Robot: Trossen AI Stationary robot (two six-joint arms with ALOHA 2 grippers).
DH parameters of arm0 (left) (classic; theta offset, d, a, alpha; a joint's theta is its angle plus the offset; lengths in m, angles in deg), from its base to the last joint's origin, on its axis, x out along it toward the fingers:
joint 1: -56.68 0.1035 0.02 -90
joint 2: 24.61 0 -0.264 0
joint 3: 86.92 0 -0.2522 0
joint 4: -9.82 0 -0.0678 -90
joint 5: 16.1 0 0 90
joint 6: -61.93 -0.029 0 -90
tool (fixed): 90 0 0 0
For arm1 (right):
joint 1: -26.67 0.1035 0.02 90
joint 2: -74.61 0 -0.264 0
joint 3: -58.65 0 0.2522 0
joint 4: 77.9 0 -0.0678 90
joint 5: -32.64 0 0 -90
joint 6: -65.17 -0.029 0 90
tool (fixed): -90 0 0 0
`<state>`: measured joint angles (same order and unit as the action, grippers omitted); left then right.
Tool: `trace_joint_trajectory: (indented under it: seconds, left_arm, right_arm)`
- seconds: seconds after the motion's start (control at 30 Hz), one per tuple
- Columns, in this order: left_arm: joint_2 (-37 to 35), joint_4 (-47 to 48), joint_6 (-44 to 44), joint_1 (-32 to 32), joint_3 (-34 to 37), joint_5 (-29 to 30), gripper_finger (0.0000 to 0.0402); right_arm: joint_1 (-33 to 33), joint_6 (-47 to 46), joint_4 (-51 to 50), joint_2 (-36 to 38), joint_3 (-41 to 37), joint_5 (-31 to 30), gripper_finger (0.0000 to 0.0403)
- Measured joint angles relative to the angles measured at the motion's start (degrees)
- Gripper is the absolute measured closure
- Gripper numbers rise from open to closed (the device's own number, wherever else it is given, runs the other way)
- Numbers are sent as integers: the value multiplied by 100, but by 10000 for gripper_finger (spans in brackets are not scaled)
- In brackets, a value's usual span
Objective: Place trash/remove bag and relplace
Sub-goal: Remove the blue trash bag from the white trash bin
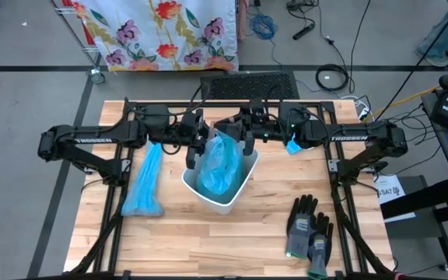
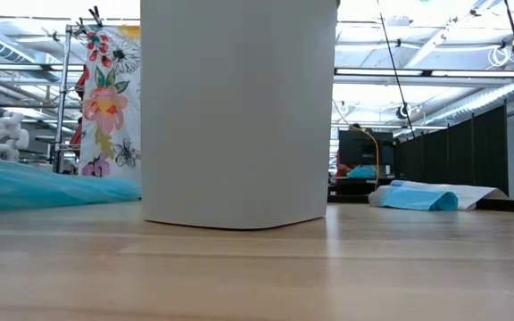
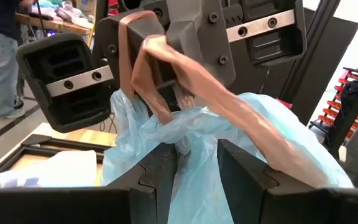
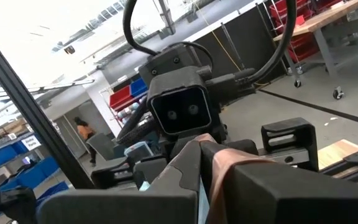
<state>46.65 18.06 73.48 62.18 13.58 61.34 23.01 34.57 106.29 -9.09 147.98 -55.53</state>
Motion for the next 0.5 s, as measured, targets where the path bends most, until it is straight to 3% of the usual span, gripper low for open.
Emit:
trace_joint_trajectory:
  seconds: [0.5]
  left_arm:
    - [28,4,0,0,0,0,279]
  right_arm:
    - [0,-1,-61,0,0,316,403]
